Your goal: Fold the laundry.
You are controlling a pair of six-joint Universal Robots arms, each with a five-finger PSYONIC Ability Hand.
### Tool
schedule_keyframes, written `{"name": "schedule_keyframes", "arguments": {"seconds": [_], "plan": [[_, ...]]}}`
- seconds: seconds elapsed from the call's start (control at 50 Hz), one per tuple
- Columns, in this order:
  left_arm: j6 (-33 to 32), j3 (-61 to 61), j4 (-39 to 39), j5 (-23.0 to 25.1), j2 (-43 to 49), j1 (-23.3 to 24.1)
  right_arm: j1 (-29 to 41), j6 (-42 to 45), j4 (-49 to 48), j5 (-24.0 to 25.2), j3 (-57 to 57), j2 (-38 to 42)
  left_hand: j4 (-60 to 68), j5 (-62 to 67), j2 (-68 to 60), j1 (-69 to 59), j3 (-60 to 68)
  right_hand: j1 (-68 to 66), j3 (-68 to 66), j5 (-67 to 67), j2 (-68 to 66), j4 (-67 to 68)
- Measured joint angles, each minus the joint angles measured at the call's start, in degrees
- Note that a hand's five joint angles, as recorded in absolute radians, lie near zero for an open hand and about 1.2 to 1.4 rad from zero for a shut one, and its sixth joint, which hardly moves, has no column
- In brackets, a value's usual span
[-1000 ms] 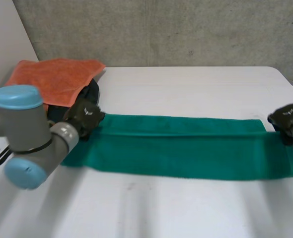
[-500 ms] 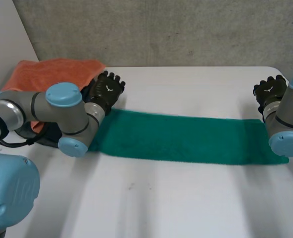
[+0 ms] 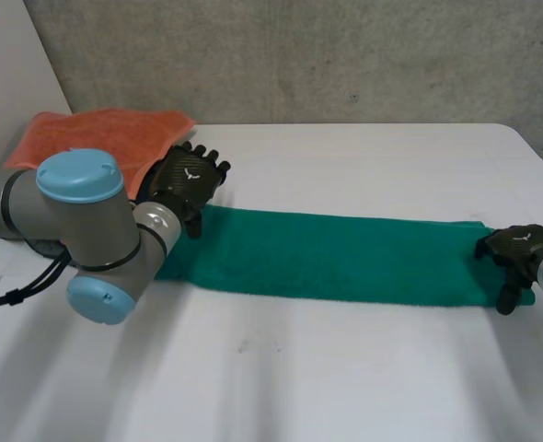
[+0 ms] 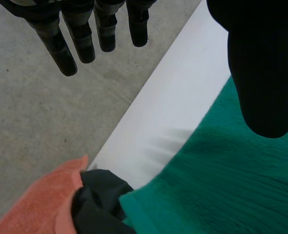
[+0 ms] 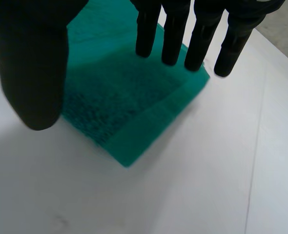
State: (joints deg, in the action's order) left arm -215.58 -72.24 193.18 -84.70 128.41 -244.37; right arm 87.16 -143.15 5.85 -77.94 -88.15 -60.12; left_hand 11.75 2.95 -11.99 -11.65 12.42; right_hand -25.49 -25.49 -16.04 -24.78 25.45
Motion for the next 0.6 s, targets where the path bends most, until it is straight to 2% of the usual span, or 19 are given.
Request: {"name": "schedule_keyframes", "arguments": {"seconds": [0.06, 0.1, 0.12, 0.14, 0.16, 0.32, 0.46, 0.58, 0.6], "plan": [[0.58, -0.93, 0.01, 0.01, -0.11, -0.12, -0.83, -0.32, -2.11, -0.02, -0.4, 0.58, 0.0, 0.0, 0.0, 0.0, 0.0, -12.19, -11.96, -11.08, -12.75, 11.48], [0.7, -1.3, 0.01, 0.0, -0.11, -0.15, -1.23, -0.4, -3.63, -0.3, -0.46, 0.99, 0.0, 0.0, 0.0, 0.0, 0.0, -25.78, -25.46, -24.61, -26.61, 25.44], [0.72, -1.46, 0.01, -0.01, -0.13, -0.16, -1.36, -0.41, -4.2, -0.47, -0.44, 1.13, 0.0, 0.0, 0.0, 0.0, 0.0, -28.12, -27.72, -25.69, -28.98, 27.72], [0.72, -1.68, 0.01, -0.03, -0.2, -0.16, -1.67, -0.36, -5.32, -0.97, -0.45, 1.37, 0.0, 0.0, 0.0, 0.0, 0.0, -39.01, -39.24, -37.83, -40.71, 39.35], [0.7, -1.82, 0.01, -0.05, -0.29, -0.17, -1.96, -0.25, -6.04, -1.45, -0.49, 1.46, 0.0, 0.0, 0.0, 0.0, 0.0, -39.2, -41.3, -39.68, -42.45, 41.32], [0.55, -3.62, -0.01, -0.04, -3.14, -0.44, -5.77, 2.5, -10.19, -6.18, -1.54, -1.16, 0.0, 0.0, 0.0, 0.0, 0.0, -39.2, -42.52, -40.12, -42.77, 43.16], [0.59, -5.87, -0.01, 0.05, -7.23, -1.46, -9.27, 13.32, -11.82, -7.8, -1.57, -6.29, 0.0, 0.0, 0.0, 0.0, 0.0, -39.2, -42.53, -40.12, -42.77, 43.17], [0.83, -7.56, -0.07, 0.0, -9.75, -1.89, -5.15, 20.1, -13.22, -7.56, -0.12, -7.36, 0.0, 0.0, 0.0, 0.0, 0.01, -39.2, -42.61, -40.12, -42.77, 43.19], [0.97, -7.92, -0.07, 0.0, -10.13, -1.91, -2.3, 20.65, -13.82, -7.33, 0.46, -7.35, 0.0, 0.0, 0.0, 0.0, 0.01, -39.2, -42.74, -40.13, -42.81, 43.26]]}}
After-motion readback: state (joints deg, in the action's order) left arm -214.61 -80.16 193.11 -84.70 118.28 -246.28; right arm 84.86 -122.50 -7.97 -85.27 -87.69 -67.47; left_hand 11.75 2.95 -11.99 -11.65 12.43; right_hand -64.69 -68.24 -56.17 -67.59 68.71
